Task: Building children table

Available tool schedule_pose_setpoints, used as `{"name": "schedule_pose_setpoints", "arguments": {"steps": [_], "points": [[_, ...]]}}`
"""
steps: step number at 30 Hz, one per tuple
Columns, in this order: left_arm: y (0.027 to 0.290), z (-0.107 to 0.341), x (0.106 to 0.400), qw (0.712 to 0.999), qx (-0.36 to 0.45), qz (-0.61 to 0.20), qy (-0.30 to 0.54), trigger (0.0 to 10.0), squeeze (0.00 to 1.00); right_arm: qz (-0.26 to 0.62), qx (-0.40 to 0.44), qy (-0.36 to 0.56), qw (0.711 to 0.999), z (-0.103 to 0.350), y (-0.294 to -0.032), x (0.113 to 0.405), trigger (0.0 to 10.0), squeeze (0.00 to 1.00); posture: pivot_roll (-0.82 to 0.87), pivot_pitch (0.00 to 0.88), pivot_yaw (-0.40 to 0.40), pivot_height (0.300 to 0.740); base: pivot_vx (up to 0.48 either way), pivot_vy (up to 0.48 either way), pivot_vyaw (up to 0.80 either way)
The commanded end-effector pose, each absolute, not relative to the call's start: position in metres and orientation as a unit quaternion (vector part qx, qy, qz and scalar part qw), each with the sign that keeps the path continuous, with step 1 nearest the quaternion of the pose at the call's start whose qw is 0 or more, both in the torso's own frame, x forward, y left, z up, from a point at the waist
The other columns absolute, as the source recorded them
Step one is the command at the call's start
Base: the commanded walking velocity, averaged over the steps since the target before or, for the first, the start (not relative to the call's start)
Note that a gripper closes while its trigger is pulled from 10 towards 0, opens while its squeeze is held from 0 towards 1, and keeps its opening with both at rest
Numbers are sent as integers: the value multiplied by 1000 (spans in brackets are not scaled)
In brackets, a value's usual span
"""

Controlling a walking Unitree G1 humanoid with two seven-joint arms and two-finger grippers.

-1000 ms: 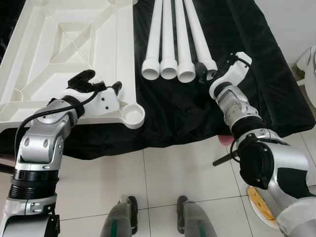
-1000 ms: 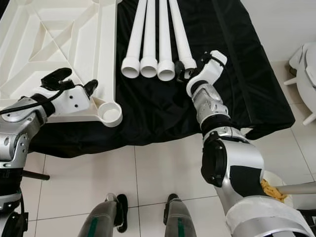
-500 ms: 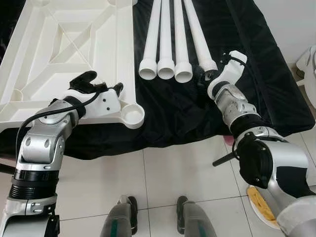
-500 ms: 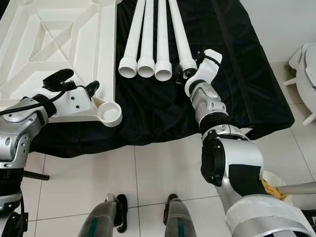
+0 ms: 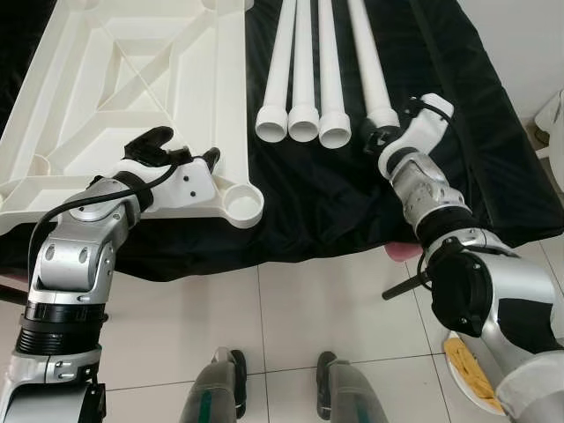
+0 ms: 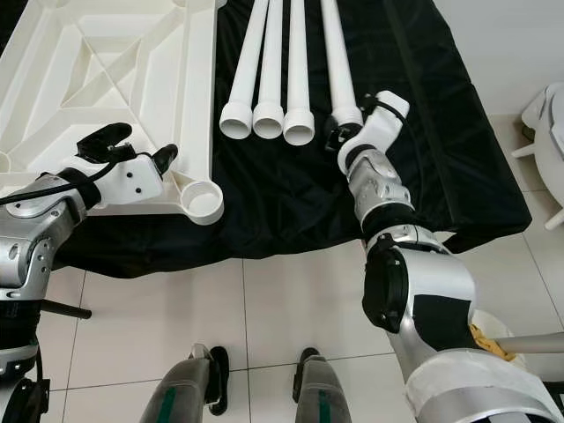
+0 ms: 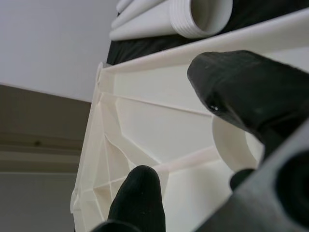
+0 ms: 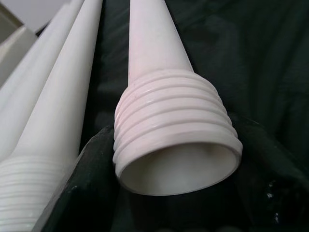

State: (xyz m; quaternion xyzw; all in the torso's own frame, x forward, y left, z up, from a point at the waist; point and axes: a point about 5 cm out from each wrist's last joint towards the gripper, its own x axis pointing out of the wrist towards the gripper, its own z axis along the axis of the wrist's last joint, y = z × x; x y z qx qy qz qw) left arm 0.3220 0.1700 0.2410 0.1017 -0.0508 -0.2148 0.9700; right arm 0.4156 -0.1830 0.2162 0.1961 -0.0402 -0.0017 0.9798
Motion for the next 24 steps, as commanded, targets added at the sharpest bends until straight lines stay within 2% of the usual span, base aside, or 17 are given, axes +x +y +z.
{"name": "schedule_pose_setpoints", "arguments": {"steps": [1, 5, 11, 18, 24], "points": [[166, 238, 322, 962, 104, -246, -48, 10000, 0, -9, 207, -53, 977, 214, -191, 413, 10000, 0, 31, 217, 22, 740, 0, 0, 0], [154, 237, 327, 956, 98, -273, -50, 10000, 0, -6, 198, -96, 976, 205, -204, 402, 10000, 0, 9, 190, 21, 740, 0, 0, 0], [144, 235, 331, 951, 88, -293, -48, 10000, 0, 12, 173, -150, 973, 209, -208, 392, 10000, 0, -8, 164, 22, 740, 0, 0, 0], [131, 233, 333, 940, 83, -327, -45, 10000, 0, 34, 146, -201, 968, 216, -208, 378, 10000, 0, -12, 148, 17, 740, 0, 0, 0], [119, 237, 336, 925, 56, -372, -45, 10000, 0, 101, 136, -253, 953, 229, -198, 364, 10000, 0, -12, 125, 7, 740, 0, 0, 0]]}}
